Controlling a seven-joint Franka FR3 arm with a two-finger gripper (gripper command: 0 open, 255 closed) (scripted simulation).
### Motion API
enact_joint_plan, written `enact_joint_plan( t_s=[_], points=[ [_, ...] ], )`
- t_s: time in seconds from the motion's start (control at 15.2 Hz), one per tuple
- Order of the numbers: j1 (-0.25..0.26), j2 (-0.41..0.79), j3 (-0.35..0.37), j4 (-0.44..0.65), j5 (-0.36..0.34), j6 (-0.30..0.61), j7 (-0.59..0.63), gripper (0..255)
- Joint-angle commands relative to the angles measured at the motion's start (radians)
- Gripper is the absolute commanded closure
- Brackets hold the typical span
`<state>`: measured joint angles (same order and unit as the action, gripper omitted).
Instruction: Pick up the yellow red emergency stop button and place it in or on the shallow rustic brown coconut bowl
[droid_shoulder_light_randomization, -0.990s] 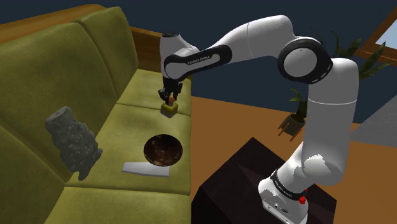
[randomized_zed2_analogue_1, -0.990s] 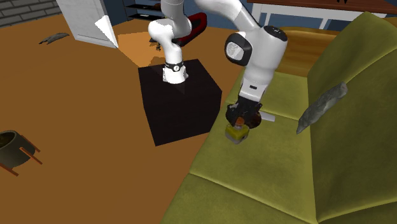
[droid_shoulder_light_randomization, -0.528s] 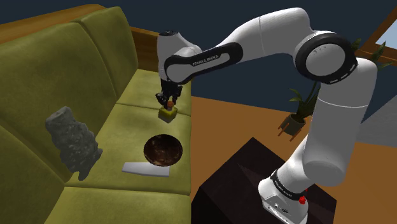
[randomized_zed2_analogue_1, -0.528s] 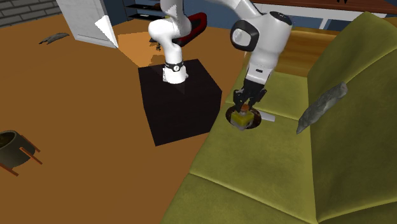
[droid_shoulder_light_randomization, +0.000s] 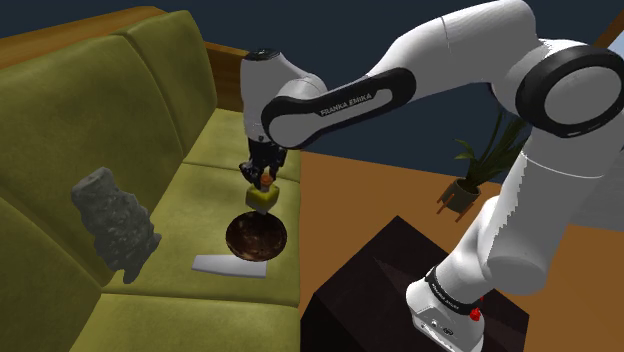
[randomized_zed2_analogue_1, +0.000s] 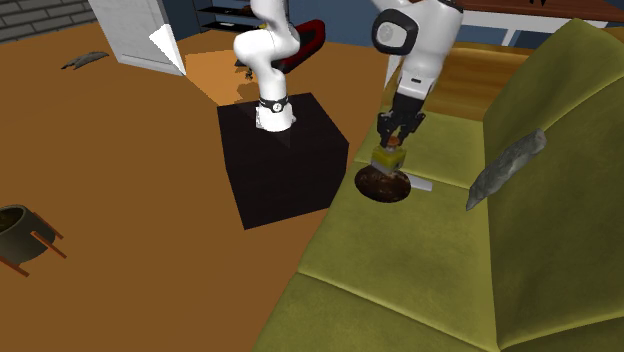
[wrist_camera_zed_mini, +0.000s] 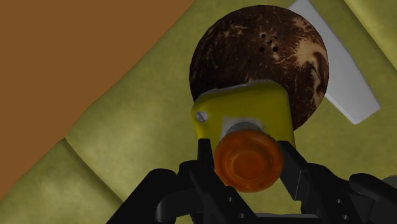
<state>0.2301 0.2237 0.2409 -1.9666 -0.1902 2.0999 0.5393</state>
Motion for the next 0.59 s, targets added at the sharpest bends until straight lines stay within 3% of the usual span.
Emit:
enact_joint_plan(
  t_s=[0.0,0.53],
  points=[
    [0.020,-0.033,0.017,-0.034,0.009,-0.002,0.034,255],
    [0.037,-0.002,0.023,-0.085,-0.009,0.074,0.080,255]
  ],
)
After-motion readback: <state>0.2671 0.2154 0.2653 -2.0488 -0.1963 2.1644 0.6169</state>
